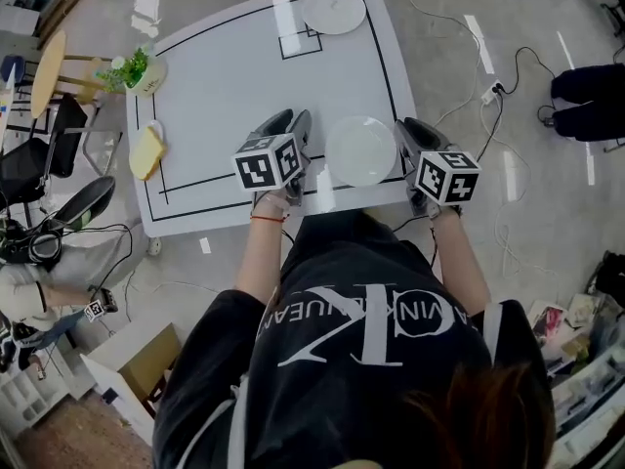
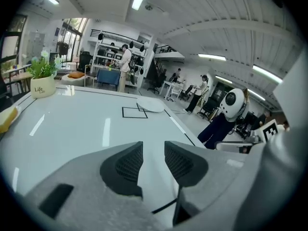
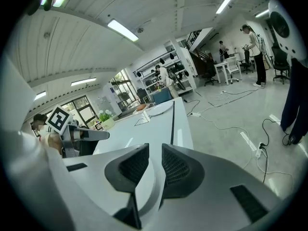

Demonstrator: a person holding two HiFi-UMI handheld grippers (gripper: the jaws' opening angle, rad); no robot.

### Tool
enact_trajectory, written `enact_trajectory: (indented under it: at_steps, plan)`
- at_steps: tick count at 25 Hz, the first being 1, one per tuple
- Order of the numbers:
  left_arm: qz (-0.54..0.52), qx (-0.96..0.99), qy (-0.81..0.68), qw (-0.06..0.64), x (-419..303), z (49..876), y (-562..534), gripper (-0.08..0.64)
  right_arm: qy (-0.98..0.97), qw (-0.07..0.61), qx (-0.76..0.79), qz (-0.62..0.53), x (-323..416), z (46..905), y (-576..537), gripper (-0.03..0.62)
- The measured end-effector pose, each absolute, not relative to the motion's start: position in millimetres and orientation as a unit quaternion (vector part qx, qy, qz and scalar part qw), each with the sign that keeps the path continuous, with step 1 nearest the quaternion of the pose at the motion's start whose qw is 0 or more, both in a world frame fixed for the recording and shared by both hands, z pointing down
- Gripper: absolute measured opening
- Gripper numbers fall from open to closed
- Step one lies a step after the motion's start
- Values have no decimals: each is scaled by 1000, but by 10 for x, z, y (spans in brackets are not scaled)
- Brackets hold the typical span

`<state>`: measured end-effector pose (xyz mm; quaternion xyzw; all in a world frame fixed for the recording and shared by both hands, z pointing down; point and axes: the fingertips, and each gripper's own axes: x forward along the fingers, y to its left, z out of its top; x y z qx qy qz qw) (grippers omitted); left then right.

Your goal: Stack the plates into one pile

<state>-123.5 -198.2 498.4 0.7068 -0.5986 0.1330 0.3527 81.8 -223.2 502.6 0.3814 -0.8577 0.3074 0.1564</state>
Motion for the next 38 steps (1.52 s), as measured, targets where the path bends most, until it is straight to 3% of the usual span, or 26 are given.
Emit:
enact_trajectory:
  at_steps: [11,18,38]
  plan:
    - [116,720,-590,345,-1562,5038,-2809,141,-866,158,378,286,486,4940,-3115,96]
    - [108,738,-600,289,-1707,4939,-3375,140,-874,178,367,264,183,4962,-3647,111]
    - [126,753,-552,335,-1659,5332,-4329,167,-862,240,384,227,-346,5271,-4715,149]
